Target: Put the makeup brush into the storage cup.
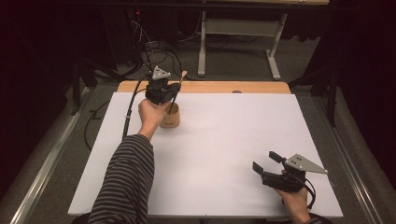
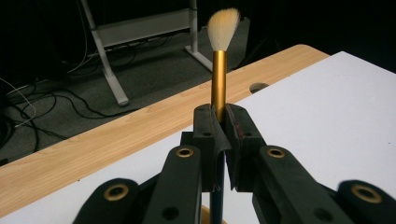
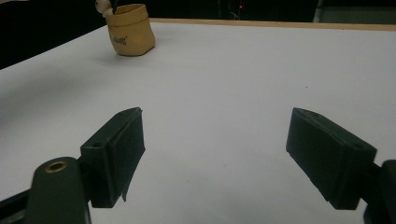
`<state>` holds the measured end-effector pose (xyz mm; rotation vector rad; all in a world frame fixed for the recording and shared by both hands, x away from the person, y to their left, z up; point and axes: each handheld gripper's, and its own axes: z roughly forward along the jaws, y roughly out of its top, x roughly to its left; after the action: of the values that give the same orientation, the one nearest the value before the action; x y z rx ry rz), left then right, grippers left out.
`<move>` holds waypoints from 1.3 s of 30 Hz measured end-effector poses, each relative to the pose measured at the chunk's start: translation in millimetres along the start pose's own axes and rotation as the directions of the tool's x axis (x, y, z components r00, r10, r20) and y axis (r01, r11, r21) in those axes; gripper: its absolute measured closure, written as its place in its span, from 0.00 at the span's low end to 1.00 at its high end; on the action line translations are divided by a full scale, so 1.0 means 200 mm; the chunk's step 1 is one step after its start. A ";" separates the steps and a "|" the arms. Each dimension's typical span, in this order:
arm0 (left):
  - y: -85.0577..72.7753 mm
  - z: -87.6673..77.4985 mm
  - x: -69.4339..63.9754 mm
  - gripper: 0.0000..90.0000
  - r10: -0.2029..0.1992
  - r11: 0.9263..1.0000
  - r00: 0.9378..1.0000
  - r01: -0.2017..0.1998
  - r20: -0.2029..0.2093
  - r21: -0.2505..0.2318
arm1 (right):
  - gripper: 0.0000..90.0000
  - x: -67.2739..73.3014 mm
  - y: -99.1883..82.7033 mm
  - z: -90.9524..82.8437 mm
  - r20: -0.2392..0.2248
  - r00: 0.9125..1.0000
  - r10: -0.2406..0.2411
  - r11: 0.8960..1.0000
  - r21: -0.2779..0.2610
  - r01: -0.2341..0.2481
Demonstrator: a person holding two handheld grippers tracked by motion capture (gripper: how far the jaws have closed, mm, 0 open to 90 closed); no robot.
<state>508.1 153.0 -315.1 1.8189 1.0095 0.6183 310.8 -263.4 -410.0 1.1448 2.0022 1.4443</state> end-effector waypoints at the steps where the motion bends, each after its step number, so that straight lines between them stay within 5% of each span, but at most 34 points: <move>1: 0.00 0.00 0.00 0.93 0.000 1.000 1.000 0.000 0.002 0.000 | 0.23 0.00 0.00 0.00 -0.001 1.000 0.000 1.000 0.000 0.000; 39: -0.06 0.01 0.03 0.93 0.027 0.999 1.000 -0.027 -0.003 0.031 | 0.23 0.00 0.00 0.00 -0.004 1.000 -0.009 1.000 -0.001 0.009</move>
<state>508.3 159.1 -328.1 1.8615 1.0033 0.6254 310.5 -262.9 -410.0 1.1318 2.0069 1.4444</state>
